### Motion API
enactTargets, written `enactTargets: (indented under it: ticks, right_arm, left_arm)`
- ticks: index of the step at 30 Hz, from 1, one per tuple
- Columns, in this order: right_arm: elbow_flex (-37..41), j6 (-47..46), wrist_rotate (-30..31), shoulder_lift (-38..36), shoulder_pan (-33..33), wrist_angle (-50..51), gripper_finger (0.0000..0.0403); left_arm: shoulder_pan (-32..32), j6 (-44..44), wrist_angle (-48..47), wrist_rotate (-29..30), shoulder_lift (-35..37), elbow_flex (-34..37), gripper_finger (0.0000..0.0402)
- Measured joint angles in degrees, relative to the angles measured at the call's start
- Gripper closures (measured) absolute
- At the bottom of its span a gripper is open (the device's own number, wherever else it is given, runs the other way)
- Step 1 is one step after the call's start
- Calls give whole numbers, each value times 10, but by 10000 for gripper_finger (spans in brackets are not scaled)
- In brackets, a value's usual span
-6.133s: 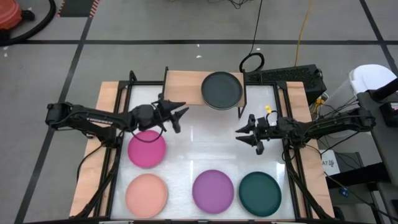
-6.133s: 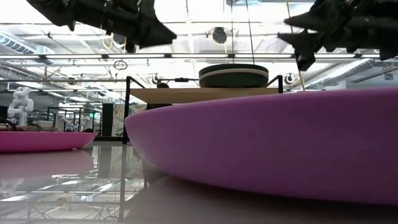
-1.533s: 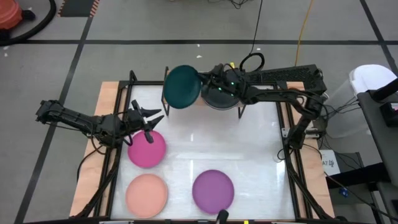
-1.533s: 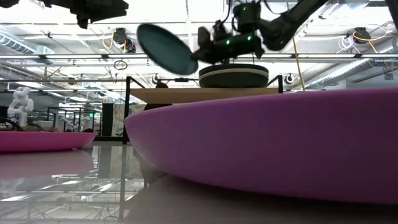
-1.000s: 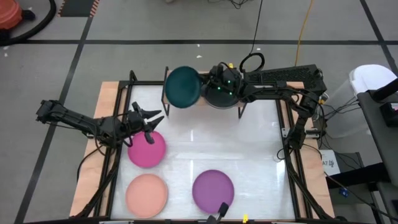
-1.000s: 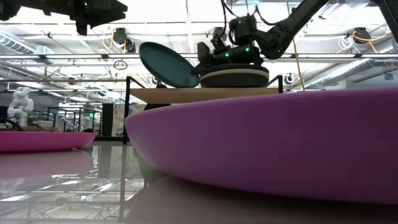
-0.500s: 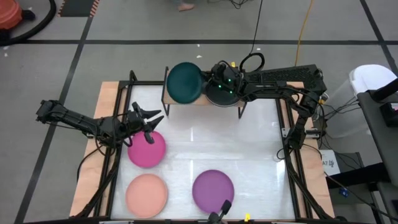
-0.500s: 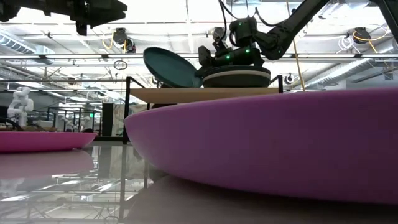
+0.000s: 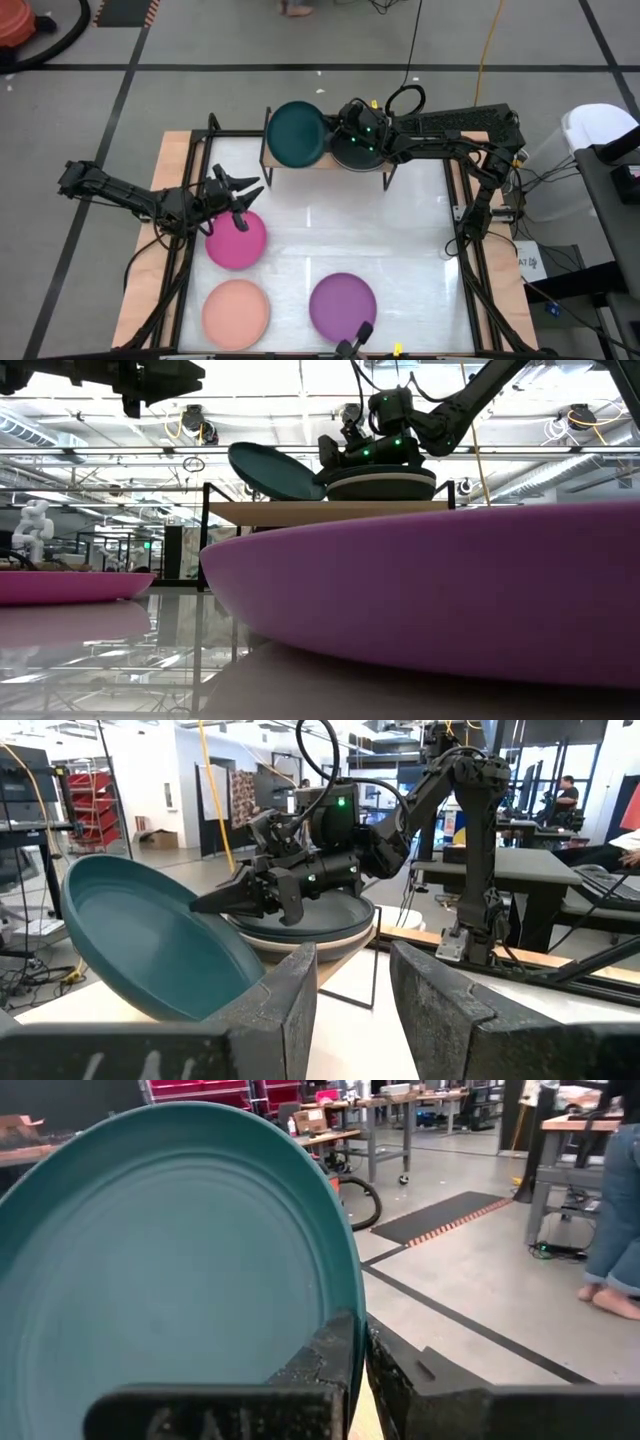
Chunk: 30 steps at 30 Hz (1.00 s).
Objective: Place and stack plates onto a shelf
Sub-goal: Put the green plate on the shelf, then stack the pink plate on top of the green plate on the shelf
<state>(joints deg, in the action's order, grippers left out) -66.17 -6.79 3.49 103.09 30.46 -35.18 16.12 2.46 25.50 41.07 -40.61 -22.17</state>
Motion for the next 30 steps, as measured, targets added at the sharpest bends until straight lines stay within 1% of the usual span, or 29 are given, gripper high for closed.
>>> enactTargets:
  ticks: [4, 16, 20, 26, 30]
  right_arm:
    - [0, 0, 28, 0, 0, -1, 390]
    - [0, 6, 28, 0, 1, -1, 387]
    - [0, 31, 28, 0, 0, 8, 366]
    - [0, 32, 29, 0, -1, 14, 322]
    - [0, 31, 26, 0, -2, 6, 305]
  left_arm:
    - [0, -1, 0, 0, 0, 0, 266]
    - [0, -4, -3, 0, 0, 0, 266]
    - [0, -9, -4, 0, 0, 0, 266]
    - [0, -11, -2, 0, -8, 0, 266]
    - [-1, -11, -1, 0, -13, 0, 266]
